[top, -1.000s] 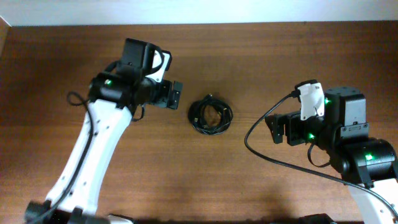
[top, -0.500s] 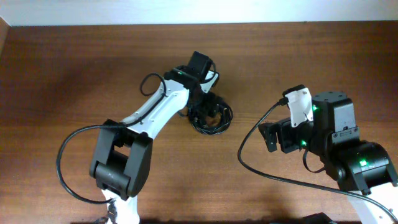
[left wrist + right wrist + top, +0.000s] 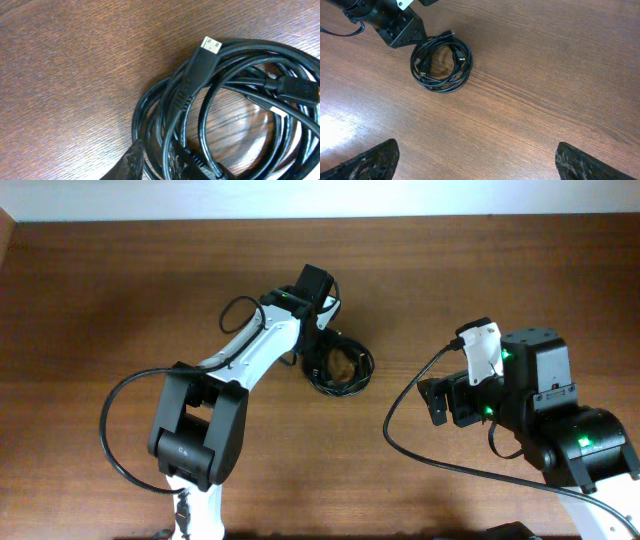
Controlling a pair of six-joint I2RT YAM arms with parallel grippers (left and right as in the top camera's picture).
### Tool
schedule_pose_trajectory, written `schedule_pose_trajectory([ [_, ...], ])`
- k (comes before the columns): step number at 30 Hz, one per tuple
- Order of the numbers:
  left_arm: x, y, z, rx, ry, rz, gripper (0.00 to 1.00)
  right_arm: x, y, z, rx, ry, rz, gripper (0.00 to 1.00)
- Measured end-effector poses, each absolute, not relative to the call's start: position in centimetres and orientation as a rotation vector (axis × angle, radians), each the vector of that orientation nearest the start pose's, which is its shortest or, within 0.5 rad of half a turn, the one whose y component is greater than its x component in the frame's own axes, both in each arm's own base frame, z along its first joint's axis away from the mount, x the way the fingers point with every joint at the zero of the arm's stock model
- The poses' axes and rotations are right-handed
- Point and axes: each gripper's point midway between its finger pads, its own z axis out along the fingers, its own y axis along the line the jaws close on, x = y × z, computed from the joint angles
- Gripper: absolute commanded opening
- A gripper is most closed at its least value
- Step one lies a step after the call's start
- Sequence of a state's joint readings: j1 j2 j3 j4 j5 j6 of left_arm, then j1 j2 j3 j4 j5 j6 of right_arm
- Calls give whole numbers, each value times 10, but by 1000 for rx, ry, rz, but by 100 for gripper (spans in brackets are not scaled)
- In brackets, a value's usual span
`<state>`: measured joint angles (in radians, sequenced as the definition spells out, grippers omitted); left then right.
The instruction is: Untangle cables
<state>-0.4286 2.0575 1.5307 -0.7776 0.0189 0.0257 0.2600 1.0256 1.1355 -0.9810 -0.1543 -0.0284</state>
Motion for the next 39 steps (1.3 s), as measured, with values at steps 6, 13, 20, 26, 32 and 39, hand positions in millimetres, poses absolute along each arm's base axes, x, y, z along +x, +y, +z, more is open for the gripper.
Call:
schedule_pose_trajectory([
  [6,406,-191,31,660,2824,-115,41,261,97,239,-422,2412,291,99],
  [13,402,-197,14,678,2864,-165,0,262,94,239,-415,2414,270,99],
  [20,404,-190,177,617,2672,-146,0,271,95,218,-417,2493,255,99],
  [26,369,-160,296,512,2465,-111,0,277,97,219,-416,2479,256,99],
  [32,367,-148,298,486,2471,-37,0,314,202,209,-821,2255,397,99],
  [39,376,-112,360,254,2311,142,0,332,282,133,-1098,2199,449,99],
])
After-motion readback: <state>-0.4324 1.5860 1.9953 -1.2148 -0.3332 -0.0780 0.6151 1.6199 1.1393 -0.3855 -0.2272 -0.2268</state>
